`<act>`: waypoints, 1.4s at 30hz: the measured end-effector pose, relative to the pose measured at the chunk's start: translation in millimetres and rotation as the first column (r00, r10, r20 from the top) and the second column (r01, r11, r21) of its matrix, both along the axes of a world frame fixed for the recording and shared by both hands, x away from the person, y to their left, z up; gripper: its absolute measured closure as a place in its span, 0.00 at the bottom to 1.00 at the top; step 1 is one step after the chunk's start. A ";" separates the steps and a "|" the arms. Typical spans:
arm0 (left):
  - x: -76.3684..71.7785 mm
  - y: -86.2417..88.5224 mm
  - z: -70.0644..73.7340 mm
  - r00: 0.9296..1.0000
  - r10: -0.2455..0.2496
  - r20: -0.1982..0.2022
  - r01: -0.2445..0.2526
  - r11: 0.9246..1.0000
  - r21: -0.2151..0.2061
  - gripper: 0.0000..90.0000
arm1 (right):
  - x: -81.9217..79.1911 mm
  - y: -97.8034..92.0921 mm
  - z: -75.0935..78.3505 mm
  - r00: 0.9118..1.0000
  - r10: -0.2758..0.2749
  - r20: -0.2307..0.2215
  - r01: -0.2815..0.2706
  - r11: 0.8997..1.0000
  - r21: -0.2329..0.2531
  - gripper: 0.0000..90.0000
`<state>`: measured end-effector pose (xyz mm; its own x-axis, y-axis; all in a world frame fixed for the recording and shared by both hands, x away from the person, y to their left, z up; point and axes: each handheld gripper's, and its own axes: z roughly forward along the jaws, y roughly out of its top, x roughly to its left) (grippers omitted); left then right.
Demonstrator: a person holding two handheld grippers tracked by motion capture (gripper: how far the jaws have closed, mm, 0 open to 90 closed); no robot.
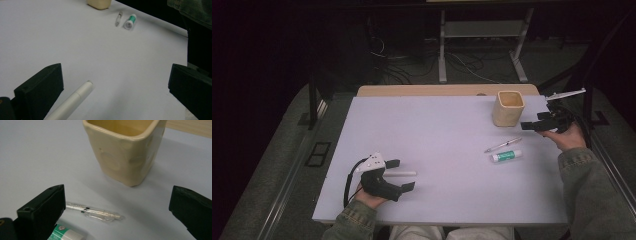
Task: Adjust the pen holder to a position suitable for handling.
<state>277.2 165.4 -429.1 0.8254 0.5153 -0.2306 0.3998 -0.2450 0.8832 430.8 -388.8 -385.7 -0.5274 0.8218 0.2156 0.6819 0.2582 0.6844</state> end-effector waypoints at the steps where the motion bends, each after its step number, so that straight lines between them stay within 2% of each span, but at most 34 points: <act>1: 0.0 -0.1 0.0 1.000 -0.001 0.001 0.001 1.000 0.001 0.00 | 1.2 -1.0 -1.1 1.000 -0.004 0.000 0.004 1.000 -0.002 0.00; 2: 0.1 -0.2 0.0 1.000 -0.003 0.003 0.003 1.000 0.001 0.00 | 2.1 -1.8 -2.1 1.000 -0.010 -0.001 0.010 1.000 0.001 0.00; 3: 0.1 -0.2 0.0 1.000 -0.003 0.003 0.003 1.000 0.001 0.00 | 3.2 -3.0 -3.2 1.000 -0.011 -0.001 0.011 1.000 0.001 0.05; 4: 0.1 -0.2 0.0 1.000 -0.003 0.003 0.003 1.000 0.000 0.00 | 3.7 -4.7 -4.1 1.000 0.006 0.000 -0.006 1.000 0.010 0.13; 5: 0.1 -0.2 0.0 1.000 -0.003 0.003 0.003 1.000 0.000 0.00 | 3.9 -5.7 -4.4 1.000 0.012 0.003 -0.012 1.000 0.015 0.16; 7: 0.2 -0.1 0.0 1.000 -0.003 0.002 0.003 1.000 0.001 0.00 | 5.6 -7.4 -5.8 1.000 0.005 0.004 -0.005 1.000 0.015 0.17; 13: 0.2 -0.2 0.1 1.000 -0.004 0.004 0.004 1.000 0.003 0.00 | 11.2 -11.2 -12.7 1.000 0.006 -0.012 -0.007 0.999 -0.041 0.28; 14: 0.2 -0.3 0.0 1.000 -0.003 0.004 0.003 1.000 0.004 0.00 | 12.2 -11.5 -13.9 1.000 0.011 -0.016 -0.012 0.999 -0.051 0.34; 18: 0.4 -0.5 0.0 1.000 -0.005 0.008 0.005 1.000 0.009 0.00 | 16.6 -12.8 -16.8 1.000 0.010 -0.025 -0.012 0.996 -0.088 0.45; 21: 0.3 -0.7 0.0 1.000 -0.005 0.006 0.005 1.000 0.010 0.00 | 19.1 -12.6 -18.7 1.000 0.001 -0.029 -0.004 0.994 -0.106 0.48; 24: 0.3 -0.5 -0.1 1.000 -0.004 0.008 0.004 1.000 0.010 0.00 | 25.0 -11.5 -23.3 0.999 -0.025 -0.030 0.021 0.991 -0.132 0.57; 31: 0.7 -0.5 -0.6 1.000 -0.001 0.003 0.001 1.000 0.009 0.00 | 35.7 -10.4 -26.3 0.996 -0.081 -0.022 0.076 0.984 -0.158 0.75; 34: 1.0 -0.9 -0.9 1.000 -0.006 0.001 0.006 1.000 0.014 0.00 | 40.7 -9.2 -27.2 0.994 -0.102 -0.032 0.096 0.984 -0.149 0.86; 37: 0.8 -0.7 -1.0 1.000 -0.003 -0.002 0.003 1.000 0.012 0.00 | 46.2 -8.2 -29.6 0.993 -0.109 -0.041 0.103 0.985 -0.136 0.94; 40: 1.1 -0.1 -1.2 1.000 -0.001 -0.001 0.001 1.000 0.011 0.00 | 51.4 -6.5 -31.6 0.989 -0.137 -0.048 0.129 0.983 -0.133 0.99; 42: 1.0 -0.3 -1.3 1.000 -0.002 -0.002 0.002 1.000 0.011 0.00 | 54.7 -4.5 -33.5 0.988 -0.145 -0.045 0.137 0.979 -0.150 0.99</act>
